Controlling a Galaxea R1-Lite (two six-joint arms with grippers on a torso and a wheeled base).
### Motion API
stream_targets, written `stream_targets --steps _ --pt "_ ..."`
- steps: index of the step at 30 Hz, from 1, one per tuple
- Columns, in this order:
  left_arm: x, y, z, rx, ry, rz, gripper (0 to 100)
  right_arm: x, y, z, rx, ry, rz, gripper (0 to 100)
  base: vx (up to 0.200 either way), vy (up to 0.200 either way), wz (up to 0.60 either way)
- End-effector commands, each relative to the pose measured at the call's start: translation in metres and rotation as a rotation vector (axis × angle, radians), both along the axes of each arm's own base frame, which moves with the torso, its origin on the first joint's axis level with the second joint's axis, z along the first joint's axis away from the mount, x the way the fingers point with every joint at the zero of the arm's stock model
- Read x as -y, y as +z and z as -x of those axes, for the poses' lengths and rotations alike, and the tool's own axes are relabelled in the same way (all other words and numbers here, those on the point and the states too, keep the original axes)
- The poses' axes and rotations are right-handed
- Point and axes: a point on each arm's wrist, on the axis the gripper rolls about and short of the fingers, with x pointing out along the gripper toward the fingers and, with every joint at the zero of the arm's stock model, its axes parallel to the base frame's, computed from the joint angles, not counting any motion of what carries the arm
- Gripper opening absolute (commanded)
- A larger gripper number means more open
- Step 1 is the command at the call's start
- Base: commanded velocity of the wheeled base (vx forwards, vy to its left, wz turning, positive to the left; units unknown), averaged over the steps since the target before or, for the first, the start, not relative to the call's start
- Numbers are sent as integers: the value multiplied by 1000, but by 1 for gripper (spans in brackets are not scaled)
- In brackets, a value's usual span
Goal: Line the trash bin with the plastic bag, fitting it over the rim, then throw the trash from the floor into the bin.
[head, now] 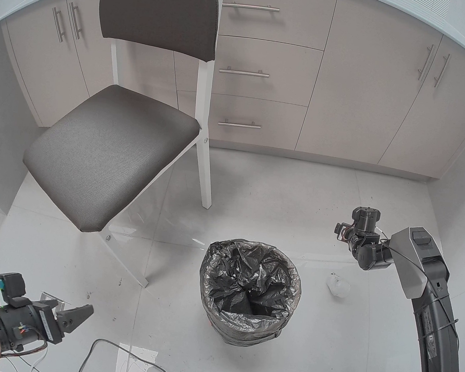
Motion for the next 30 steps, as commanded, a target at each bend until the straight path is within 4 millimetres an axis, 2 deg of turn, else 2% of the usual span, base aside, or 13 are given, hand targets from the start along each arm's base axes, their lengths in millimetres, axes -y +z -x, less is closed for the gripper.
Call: stream_targets --steps 1,12,13,18,23,30 --pt "-51 9 143 477 217 -109 100 31 -116 22 -359 -66 139 100 0 0 0" --pt "-50 -2 139 440 206 -179 100 31 -116 22 -359 -67 141 100 0 0 0" --pt "-48 -8 134 393 206 -219 100 31 -116 22 -358 -67 141 100 0 0 0" --pt "-44 -4 134 400 285 -283 100 31 -116 22 -358 -65 142 100 0 0 0" --pt "-42 -12 133 363 362 -299 100 29 -116 22 -358 -62 143 100 0 0 0" --pt "-42 -14 132 360 341 -332 100 27 -117 22 -360 -48 140 100 0 0 0"
